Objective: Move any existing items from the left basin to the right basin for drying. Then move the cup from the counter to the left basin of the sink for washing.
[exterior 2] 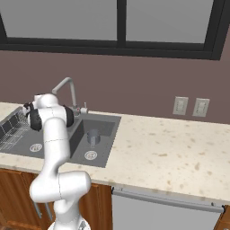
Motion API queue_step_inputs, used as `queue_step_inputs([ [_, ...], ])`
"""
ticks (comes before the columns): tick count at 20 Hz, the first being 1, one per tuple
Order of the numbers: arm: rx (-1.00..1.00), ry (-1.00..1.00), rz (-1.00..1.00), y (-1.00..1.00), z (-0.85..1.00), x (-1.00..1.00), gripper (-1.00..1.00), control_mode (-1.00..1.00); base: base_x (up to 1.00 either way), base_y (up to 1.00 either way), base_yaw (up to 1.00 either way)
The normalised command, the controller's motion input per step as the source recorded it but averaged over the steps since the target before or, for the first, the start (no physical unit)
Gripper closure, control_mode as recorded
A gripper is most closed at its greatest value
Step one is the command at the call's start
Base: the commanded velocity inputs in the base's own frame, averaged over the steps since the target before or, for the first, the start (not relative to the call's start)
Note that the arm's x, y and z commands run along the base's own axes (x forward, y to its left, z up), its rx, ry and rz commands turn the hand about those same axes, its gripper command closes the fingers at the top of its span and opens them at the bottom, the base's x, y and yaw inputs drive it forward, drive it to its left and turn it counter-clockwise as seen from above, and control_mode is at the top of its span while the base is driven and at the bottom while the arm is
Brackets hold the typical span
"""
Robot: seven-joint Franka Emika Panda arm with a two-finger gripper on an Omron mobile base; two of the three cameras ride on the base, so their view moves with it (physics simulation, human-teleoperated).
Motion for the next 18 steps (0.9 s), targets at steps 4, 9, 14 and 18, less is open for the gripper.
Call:
queue_step_inputs([
  [4,0.04,0.00,-0.08,-0.06,-0.16,-0.20,1.00,-1.00,0.00,0.00,0.00],
  [9,0.05,0.00,-0.05,0.00,-0.10,-0.17,1.00,-1.00,0.00,0.00,0.00],
  [14,0.03,0.00,-0.06,-0.01,-0.01,-0.23,-1.00,-1.00,0.00,0.00,0.00],
  [18,0.04,0.00,-0.09,-0.05,0.04,-0.31,-1.00,-1.00,0.00,0.00,0.00],
])
